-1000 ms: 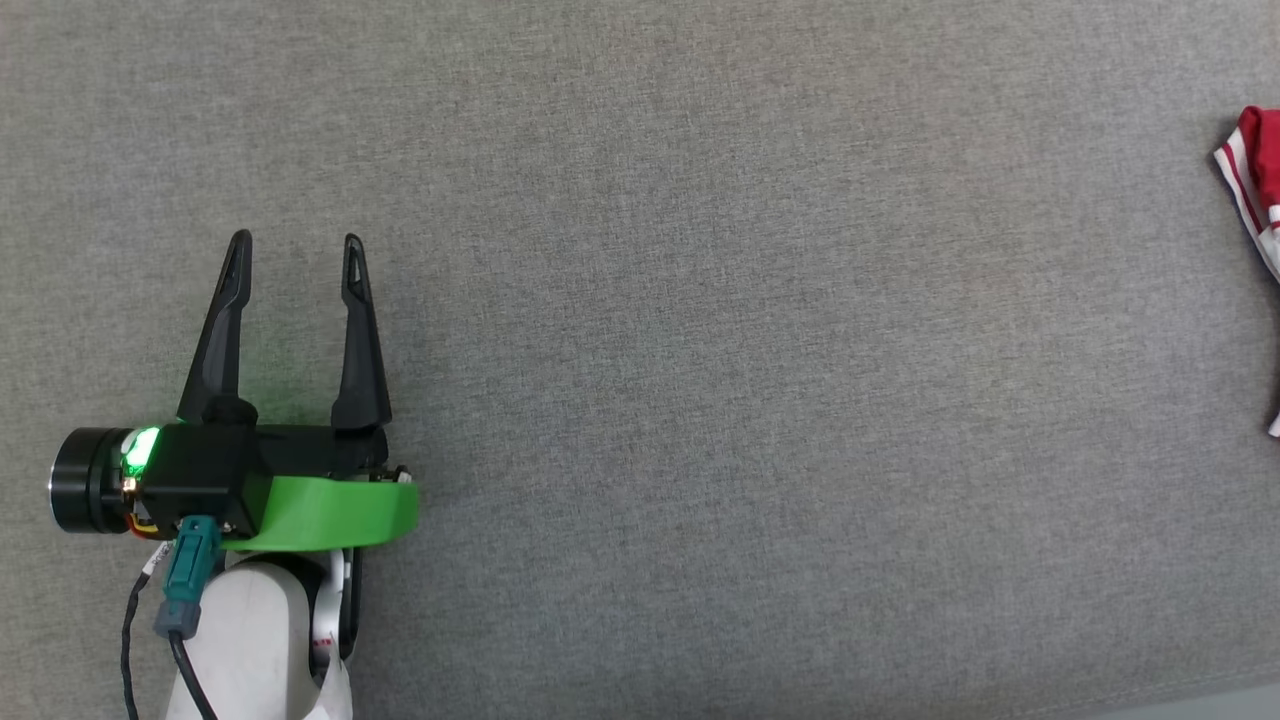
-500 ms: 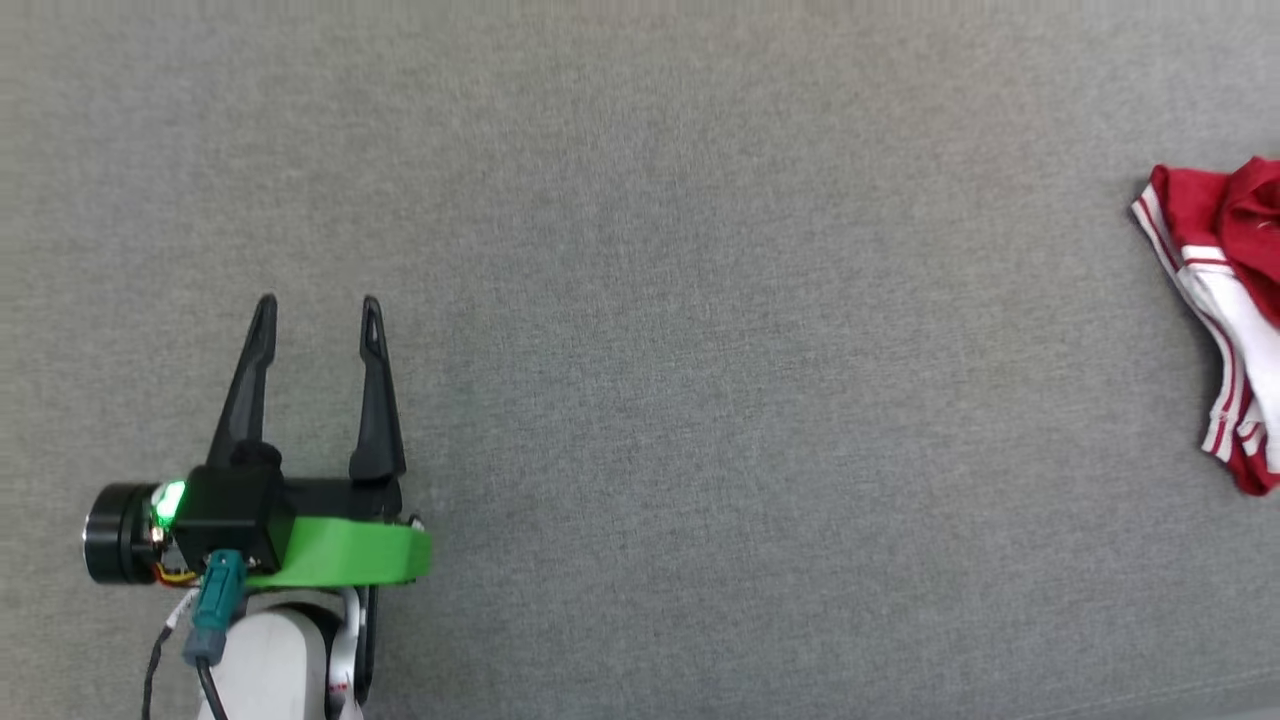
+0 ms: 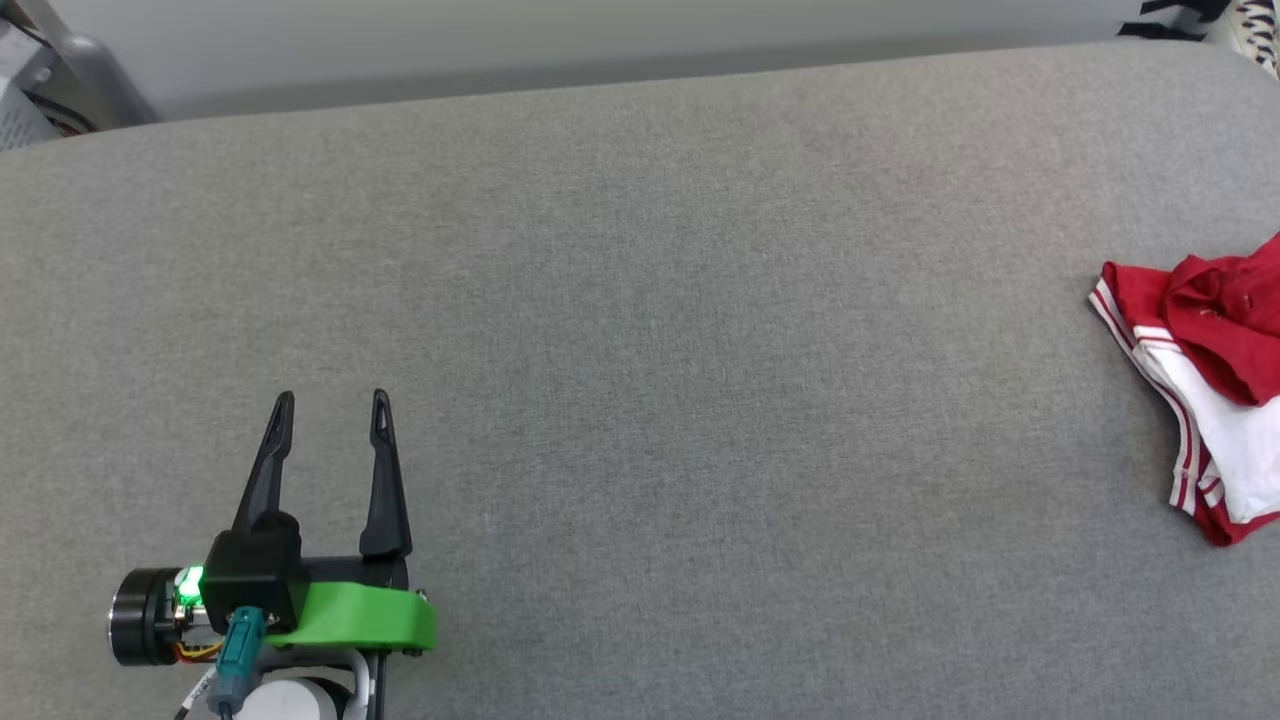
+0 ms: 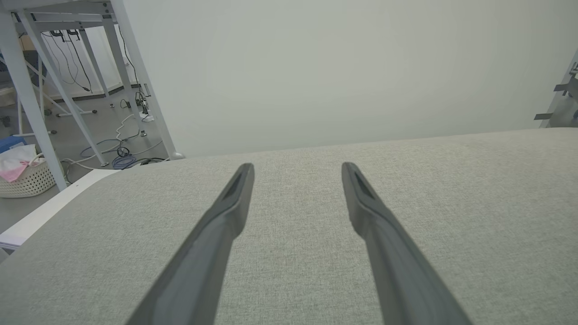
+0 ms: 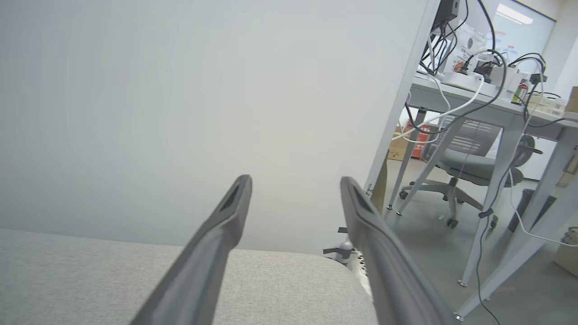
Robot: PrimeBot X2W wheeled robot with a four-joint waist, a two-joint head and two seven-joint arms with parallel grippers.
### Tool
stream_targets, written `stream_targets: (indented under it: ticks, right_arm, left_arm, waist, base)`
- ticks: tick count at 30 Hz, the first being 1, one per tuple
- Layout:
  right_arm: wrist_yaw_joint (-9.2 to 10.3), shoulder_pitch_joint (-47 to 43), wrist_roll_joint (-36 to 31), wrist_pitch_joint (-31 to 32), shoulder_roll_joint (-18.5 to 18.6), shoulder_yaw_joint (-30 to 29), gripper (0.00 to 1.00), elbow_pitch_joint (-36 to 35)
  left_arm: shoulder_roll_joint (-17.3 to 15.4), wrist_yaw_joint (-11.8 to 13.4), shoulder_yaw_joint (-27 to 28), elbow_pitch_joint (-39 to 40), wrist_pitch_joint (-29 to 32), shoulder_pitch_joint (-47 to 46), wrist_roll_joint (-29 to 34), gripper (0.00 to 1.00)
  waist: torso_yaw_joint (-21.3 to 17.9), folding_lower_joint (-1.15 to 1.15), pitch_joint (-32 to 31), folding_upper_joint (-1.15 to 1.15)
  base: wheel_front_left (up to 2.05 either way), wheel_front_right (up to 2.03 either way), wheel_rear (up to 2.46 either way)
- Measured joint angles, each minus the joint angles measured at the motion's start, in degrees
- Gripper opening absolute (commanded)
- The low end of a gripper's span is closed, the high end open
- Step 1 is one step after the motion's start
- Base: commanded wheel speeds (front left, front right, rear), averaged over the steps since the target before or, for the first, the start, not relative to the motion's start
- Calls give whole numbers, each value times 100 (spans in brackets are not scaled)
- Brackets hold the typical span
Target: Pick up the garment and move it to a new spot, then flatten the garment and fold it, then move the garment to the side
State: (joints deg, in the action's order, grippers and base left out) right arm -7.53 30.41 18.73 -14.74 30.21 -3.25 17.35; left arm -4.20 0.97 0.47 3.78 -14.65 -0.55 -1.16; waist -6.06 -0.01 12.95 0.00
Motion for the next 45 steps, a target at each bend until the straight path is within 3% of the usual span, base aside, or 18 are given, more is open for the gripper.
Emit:
stream_targets:
  ticks: [10,19,30,44,45]
  right_arm:
    - [0,-1590,-776,-10,-1501,63,100,-1963]
    - [0,-2791,-975,-13,-2184,442,100,-1951]
    - [0,-3480,-999,-13,-2396,318,100,-1815]
    - [0,-3616,-992,-13,-2471,354,100,-1740]
    - [0,-3616,-992,-13,-2471,358,0,-1739]
  left_arm:
    - [21,-8,-16,-211,0,148,4,100]
    - [29,-9,-143,-289,0,300,19,100]
    - [30,-23,-207,-326,0,598,19,100]
    - [26,-52,-205,-357,0,659,16,100]
    - [26,-56,-205,-364,0,659,16,0]
  waist:
    - [380,0,-539,0]
    - [648,0,-919,0]
    - [773,0,-1254,0]
    - [866,0,-1247,0]
    - [870,0,-1243,0]
  base:
    - [0,0,0]
    - [0,0,0]
    - [0,0,0]
    - [0,0,0]
    - [0,0,0]
